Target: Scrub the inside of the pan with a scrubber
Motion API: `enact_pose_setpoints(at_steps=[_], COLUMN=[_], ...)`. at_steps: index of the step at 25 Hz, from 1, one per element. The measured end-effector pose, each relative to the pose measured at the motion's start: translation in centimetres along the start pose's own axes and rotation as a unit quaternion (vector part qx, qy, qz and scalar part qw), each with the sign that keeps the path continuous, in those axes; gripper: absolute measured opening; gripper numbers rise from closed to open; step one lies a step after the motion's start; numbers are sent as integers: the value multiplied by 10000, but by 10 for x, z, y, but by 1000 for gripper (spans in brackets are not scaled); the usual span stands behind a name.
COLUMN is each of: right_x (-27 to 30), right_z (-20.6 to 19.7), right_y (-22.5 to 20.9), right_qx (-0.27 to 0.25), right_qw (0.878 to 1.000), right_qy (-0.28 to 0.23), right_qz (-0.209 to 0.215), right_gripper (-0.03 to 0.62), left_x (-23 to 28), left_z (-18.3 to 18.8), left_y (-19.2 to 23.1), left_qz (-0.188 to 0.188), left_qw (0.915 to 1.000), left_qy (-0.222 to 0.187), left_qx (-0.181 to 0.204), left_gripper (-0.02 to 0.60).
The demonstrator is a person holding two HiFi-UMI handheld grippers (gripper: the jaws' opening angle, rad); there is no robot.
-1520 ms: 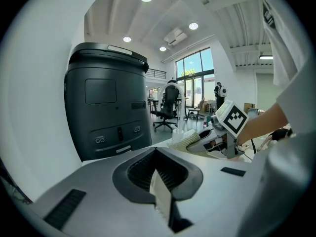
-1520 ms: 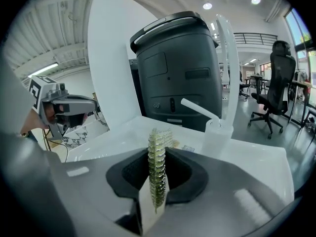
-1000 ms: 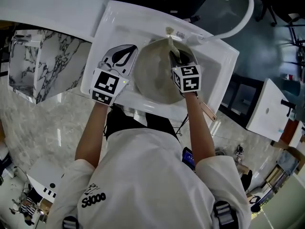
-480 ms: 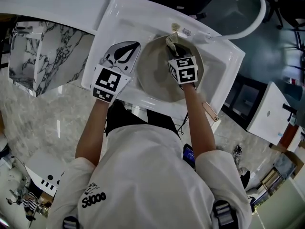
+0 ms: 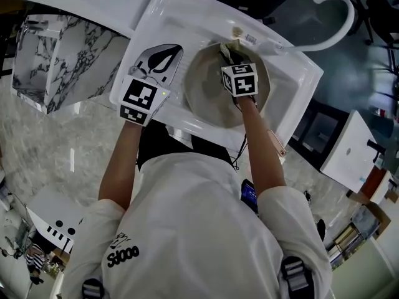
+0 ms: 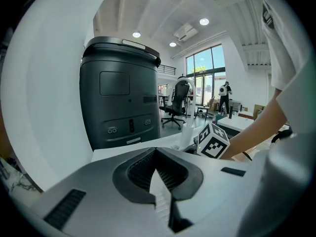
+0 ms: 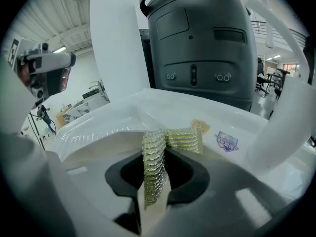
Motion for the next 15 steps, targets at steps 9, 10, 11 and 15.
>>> enact_pose_setpoints(at_steps=[9, 10, 11, 15], right_x=[7, 8, 8, 11], right_z=[3, 3, 3, 3], right_y=[10, 13, 16, 30], right_qx=[362, 358, 342, 262], right_qw=[9979, 9972, 9965, 9933], right_qy=[-172, -190, -207, -227], right_qz=[512, 628, 741, 1104], right_gripper=[100, 100, 100, 100], left_x=[0, 0, 0, -3], left_z=[-15, -16, -17, -23], left_y=[-5, -5, -5, -4], left_qz=[-4, 0, 8, 53], left_qw=[9999, 9999, 9999, 9999], left_qy=[46, 53, 58, 130], left_qx=[-109, -108, -104, -96], left_gripper=[5, 5, 5, 5])
Point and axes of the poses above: the fingertips, and each gripper's own axes: x forward along the fingers, y to its left, z out of its top, the point moved 7 cm from there along -x, backward along the fingers, and after that the axes turned 1 degree about -z, right-handed, at the moved point
